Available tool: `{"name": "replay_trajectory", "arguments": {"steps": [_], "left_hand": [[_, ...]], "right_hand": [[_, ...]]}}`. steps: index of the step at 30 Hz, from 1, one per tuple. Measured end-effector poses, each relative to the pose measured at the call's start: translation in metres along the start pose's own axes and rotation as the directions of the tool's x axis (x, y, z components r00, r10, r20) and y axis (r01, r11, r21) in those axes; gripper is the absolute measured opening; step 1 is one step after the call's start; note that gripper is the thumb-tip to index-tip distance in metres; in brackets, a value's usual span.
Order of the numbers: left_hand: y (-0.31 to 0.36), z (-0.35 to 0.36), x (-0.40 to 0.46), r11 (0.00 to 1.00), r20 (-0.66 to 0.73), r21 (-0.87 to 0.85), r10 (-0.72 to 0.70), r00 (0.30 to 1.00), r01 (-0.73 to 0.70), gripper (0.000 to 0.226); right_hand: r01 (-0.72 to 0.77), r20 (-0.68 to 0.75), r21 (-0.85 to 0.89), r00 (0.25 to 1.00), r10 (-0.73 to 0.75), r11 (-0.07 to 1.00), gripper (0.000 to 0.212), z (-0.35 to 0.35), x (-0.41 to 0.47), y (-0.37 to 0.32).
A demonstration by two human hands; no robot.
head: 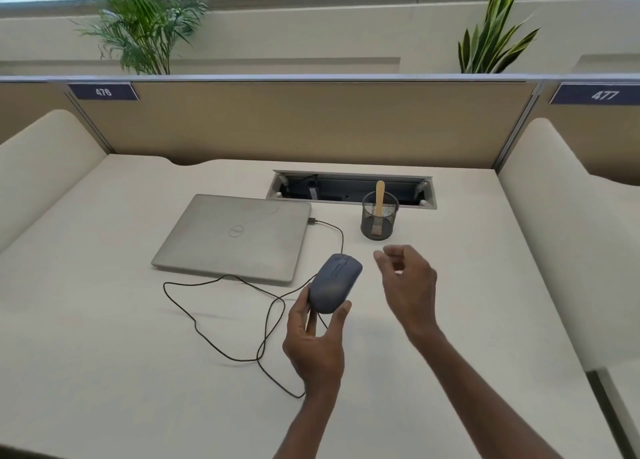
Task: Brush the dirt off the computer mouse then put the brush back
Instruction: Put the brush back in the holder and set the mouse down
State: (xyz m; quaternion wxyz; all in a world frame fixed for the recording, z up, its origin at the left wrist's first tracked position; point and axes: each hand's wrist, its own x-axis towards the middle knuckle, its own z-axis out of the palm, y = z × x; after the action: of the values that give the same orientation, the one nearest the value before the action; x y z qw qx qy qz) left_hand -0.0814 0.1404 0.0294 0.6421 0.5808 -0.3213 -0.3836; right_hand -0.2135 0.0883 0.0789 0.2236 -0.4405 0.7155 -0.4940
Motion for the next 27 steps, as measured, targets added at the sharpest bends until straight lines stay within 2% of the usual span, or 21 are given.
{"name": "replay_trajectory", "arguments": {"steps": [5,7,12,15,18,20,24,27], "left_hand": [[0.003,0.002,-0.004,1.0,0.001,-0.025,-0.02,1.0,0.02,0.064],[0.005,0.005,-0.009,0.999,0.007,-0.037,-0.024,1.0,0.024,0.063],[0.008,0.01,-0.025,1.0,0.033,-0.024,-0.019,0.999,0.02,0.065],[0.006,0.009,-0.028,0.999,0.082,0.012,-0.031,0.996,0.03,0.07],[0.004,0.005,-0.029,0.996,0.188,0.064,-0.066,0.98,0.054,0.074],[0.002,0.001,-0.029,0.992,0.258,0.094,-0.102,0.961,0.08,0.067],[-0.003,-0.004,-0.023,0.977,0.33,0.186,-0.166,0.929,0.109,0.032],[-0.005,-0.003,-0.018,0.958,0.335,0.222,-0.25,0.908,0.182,0.026]], "right_hand": [[-0.146,0.144,0.064,0.98,0.136,0.987,0.047,0.002,-0.041,0.0],[-0.173,0.182,0.084,0.971,0.156,0.981,0.052,0.005,-0.048,0.001],[-0.158,0.221,0.152,0.968,0.122,0.976,0.021,0.005,-0.057,0.004],[-0.161,0.231,0.183,0.966,0.117,0.97,0.019,0.0,-0.059,0.005],[-0.159,0.253,0.196,0.962,0.107,0.968,0.026,-0.007,-0.058,0.007],[-0.185,0.266,0.205,0.956,0.127,0.961,0.029,-0.012,-0.055,0.011],[-0.252,0.302,0.198,0.935,0.185,0.947,0.036,-0.019,-0.048,0.024],[-0.296,0.331,0.194,0.917,0.221,0.935,0.04,-0.023,-0.047,0.038]]}}
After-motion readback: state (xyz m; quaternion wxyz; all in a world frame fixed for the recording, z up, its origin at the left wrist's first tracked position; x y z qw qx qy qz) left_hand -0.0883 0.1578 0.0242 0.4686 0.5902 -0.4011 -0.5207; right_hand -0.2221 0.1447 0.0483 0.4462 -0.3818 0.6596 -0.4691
